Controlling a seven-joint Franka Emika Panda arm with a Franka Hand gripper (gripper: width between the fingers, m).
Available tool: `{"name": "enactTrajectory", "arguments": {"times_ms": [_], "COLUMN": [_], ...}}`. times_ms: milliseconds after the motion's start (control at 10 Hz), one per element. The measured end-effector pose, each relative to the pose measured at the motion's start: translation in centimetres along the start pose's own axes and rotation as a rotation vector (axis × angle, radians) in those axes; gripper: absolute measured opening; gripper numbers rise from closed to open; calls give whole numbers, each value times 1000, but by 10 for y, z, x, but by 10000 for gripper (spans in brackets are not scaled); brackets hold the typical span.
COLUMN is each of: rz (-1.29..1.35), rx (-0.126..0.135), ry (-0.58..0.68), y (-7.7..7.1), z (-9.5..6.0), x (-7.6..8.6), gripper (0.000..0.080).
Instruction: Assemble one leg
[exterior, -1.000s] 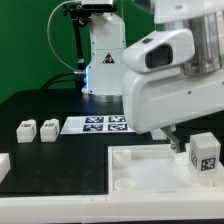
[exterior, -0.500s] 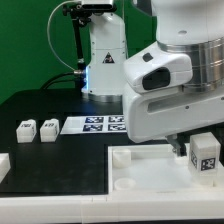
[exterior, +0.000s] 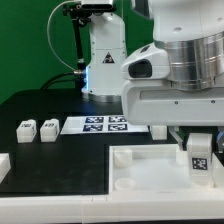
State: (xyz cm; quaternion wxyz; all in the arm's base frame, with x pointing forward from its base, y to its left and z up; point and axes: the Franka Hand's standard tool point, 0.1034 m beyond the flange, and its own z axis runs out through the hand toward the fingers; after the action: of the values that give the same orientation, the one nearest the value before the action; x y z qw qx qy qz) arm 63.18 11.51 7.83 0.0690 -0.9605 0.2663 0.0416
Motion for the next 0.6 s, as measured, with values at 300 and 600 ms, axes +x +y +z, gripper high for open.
{"name": "enactTrajectory", "arguments": {"times_ms": [300,600], "rz": [396,568], "rx": [54,73], "ry": [35,31], "y": [-10,-13], "z": [9,9], "x": [-19,-17], "gripper": [294,295]}}
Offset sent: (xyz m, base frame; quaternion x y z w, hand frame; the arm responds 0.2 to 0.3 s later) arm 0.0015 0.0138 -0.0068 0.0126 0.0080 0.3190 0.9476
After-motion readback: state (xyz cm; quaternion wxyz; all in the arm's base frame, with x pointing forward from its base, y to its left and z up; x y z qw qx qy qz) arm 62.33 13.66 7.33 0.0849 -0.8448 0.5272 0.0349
